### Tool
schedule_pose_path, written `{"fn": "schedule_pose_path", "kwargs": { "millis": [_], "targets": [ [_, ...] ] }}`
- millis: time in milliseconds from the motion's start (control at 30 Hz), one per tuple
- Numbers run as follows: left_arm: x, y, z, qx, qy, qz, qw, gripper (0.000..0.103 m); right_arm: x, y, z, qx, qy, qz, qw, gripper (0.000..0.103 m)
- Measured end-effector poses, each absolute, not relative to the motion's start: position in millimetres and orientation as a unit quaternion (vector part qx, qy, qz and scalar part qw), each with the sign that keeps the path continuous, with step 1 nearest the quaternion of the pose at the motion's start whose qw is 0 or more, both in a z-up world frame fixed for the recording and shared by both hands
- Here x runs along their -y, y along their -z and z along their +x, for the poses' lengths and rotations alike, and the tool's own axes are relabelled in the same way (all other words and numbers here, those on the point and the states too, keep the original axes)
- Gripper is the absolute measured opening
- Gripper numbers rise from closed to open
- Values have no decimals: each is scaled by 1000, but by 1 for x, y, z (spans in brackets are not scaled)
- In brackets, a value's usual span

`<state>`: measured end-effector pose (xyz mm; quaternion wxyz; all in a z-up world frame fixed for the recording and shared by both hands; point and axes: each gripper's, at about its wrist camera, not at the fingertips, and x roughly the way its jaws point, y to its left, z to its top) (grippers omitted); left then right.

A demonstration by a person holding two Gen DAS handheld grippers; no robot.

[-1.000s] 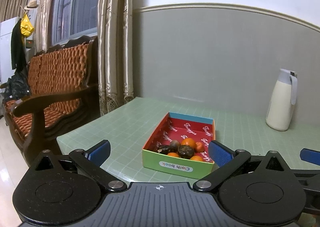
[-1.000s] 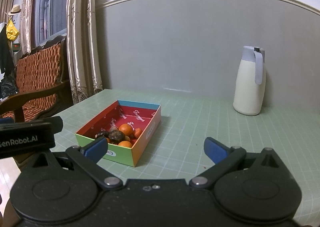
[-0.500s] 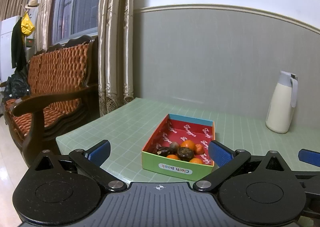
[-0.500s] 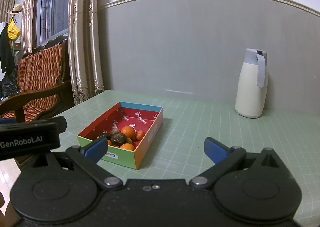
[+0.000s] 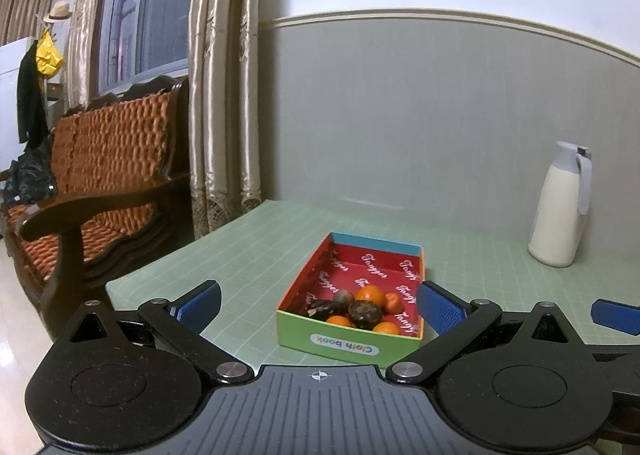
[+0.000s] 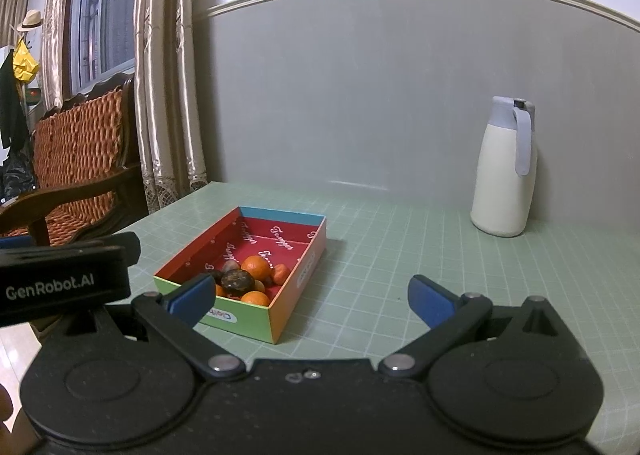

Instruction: Organize fruits

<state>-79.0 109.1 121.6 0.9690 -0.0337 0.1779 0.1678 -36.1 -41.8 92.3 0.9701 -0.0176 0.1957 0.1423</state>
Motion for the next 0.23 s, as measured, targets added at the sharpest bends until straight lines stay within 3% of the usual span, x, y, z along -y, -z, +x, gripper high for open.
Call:
{"fn": "schedule_pose_path", "kwargs": {
  "millis": [233],
  "targets": [
    [-109, -120, -73, -177, -162, -32, 970, 103, 43, -91, -33, -200, -141, -15, 970, 103]
  ]
}}
